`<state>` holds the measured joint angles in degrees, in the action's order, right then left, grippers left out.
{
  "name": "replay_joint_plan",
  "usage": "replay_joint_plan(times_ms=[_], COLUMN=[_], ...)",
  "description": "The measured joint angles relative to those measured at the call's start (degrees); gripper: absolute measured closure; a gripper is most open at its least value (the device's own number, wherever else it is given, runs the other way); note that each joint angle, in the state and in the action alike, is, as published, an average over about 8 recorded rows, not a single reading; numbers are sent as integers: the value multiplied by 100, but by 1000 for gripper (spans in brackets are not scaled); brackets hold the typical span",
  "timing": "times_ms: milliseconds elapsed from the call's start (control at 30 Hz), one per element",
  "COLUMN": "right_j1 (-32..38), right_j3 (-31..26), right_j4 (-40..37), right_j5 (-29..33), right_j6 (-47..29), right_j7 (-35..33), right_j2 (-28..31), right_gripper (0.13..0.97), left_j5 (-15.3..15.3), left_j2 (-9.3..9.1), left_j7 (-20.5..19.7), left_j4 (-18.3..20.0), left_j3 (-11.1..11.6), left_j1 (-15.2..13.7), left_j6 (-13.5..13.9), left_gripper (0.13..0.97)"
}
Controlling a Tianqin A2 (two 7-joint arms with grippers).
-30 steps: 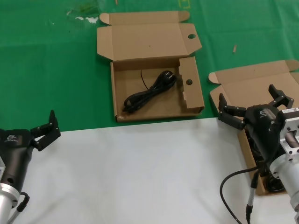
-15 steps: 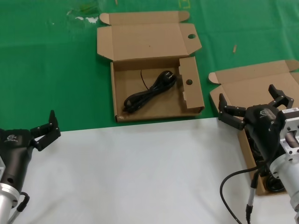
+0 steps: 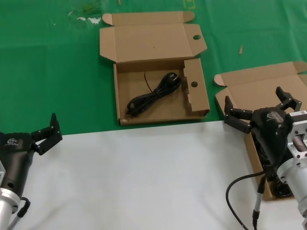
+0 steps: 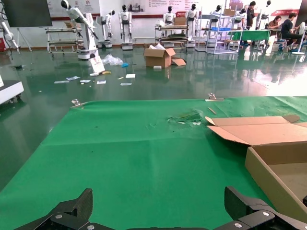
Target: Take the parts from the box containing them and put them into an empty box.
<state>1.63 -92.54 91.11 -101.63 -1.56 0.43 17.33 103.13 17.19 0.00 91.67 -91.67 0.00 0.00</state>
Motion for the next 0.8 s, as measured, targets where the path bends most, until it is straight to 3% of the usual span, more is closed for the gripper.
replay_joint_plan(times_ms=[800], right_j1=[0], right_j3=[0], right_j4=[0], right_j5=[0], right_j6=[0], right_j7=[0], right_j2=[0], right_gripper=[129], left_j5=[0], left_j2=[0], left_j7=[0], left_j4=[0], left_j3=[0], left_j1=[0], left_j6=[0], left_gripper=[132])
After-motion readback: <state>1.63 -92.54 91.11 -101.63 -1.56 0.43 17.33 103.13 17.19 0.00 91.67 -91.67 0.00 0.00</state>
